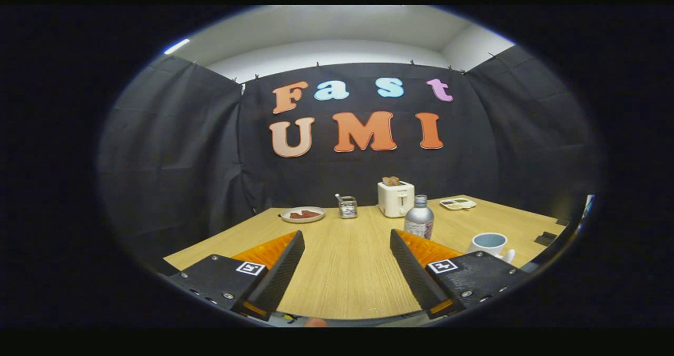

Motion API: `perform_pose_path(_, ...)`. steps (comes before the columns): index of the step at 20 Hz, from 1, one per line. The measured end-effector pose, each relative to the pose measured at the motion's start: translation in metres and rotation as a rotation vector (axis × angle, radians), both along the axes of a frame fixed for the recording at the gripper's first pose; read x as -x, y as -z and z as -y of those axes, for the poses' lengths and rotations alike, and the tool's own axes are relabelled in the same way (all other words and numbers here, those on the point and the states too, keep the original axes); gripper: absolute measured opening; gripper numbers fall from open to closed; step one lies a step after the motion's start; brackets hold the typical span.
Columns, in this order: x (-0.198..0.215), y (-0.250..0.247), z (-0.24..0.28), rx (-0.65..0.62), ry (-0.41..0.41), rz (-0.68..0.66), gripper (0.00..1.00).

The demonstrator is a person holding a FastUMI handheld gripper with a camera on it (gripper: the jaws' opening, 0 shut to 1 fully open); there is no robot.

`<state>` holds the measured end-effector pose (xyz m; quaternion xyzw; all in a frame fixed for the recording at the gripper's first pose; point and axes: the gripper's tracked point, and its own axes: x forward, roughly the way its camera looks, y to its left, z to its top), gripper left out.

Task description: Take the bottle from table, then pour the juice into the cup, finally place the bottle on the coaster

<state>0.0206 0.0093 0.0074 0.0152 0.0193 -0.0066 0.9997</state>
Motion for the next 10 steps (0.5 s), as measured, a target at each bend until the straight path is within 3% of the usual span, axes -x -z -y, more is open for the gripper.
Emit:
perform_pose_path(6, 0.015, 0.000, 0.006, 0.063, -0.018, 0.022, 0.96)
perform_pose_path(10, 0.019, -0.003, 0.025, 0.059, 0.022, 0.044, 0.96)
